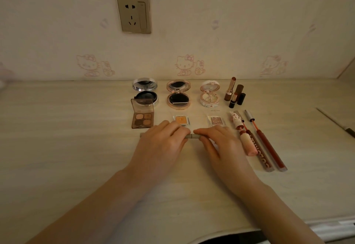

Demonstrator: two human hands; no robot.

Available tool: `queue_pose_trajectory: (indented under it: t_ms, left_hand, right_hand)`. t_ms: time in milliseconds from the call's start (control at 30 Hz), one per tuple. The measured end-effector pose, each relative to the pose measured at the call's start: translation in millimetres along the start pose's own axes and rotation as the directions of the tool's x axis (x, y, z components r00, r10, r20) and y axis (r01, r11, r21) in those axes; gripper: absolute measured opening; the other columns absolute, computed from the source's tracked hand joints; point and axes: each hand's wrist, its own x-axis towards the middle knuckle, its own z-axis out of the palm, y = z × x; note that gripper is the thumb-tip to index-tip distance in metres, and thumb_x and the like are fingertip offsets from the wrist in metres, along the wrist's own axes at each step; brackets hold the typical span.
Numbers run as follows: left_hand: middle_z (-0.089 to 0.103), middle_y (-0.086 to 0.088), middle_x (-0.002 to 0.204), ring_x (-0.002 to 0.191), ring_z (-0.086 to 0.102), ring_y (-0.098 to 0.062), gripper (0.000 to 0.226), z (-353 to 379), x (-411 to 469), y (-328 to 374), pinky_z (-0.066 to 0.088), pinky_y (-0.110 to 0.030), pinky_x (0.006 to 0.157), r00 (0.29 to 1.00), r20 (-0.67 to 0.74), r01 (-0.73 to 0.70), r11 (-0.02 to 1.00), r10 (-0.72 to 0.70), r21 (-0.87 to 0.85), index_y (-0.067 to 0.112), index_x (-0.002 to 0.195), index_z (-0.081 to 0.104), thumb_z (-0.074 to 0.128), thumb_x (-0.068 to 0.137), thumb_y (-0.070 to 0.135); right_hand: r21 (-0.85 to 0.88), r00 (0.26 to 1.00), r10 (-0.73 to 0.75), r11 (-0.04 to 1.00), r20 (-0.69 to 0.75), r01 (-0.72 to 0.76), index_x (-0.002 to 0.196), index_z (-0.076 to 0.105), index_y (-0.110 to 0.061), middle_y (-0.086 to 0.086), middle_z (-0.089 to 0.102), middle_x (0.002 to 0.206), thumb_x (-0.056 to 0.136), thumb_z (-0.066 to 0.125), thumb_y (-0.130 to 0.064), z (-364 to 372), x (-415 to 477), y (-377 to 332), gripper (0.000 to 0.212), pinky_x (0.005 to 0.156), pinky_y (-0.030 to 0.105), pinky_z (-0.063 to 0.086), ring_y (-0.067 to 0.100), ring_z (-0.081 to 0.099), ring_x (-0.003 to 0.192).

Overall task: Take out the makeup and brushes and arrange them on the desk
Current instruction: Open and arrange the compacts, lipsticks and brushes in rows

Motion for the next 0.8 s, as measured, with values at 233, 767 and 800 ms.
queue_pose_trajectory:
  t_ms: [233,767,800]
  left_hand:
    - [0.058,0.001,0.066,0.058,0.055,-0.016,0.034,0.2,-2.1,-3.1,0.046,-0.032,0.047,1.000,-0.014,-0.011,0.994,0.013,0.106,0.014,0.083,0.066,0.046,0.096,0.038]
    - [0.063,0.008,0.076,0.062,0.058,-0.013,0.040,-2.4,-4.0,-8.2,0.048,-0.033,0.046,0.997,0.073,0.012,0.998,-0.017,0.063,0.021,0.098,0.060,0.036,0.095,0.054]
    - [0.063,0.007,0.078,0.065,0.058,-0.013,0.039,-1.8,-4.3,-7.4,0.048,-0.032,0.049,0.997,0.078,0.018,0.998,-0.022,0.054,0.020,0.100,0.061,0.038,0.095,0.051]
  right_hand:
    - [-0.242,0.981,-0.191,0.954,-0.041,0.176,0.107,0.069,-0.011,0.003,0.067,0.096,0.089,0.064,-0.011,5.2,-2.6,-2.7,0.019,0.076,0.041,0.050,0.026,0.057,0.091]
    - [-0.197,0.959,-0.221,0.963,-0.175,0.186,0.105,0.072,-0.010,0.003,0.068,0.096,0.087,0.067,-0.007,4.8,-6.3,-3.5,0.019,0.076,0.035,0.048,0.023,0.057,0.092]
    - [-0.185,0.964,-0.198,0.969,-0.178,0.165,0.105,0.072,-0.010,0.002,0.068,0.096,0.087,0.067,-0.007,4.8,-5.9,-2.6,0.019,0.077,0.033,0.048,0.022,0.057,0.092]
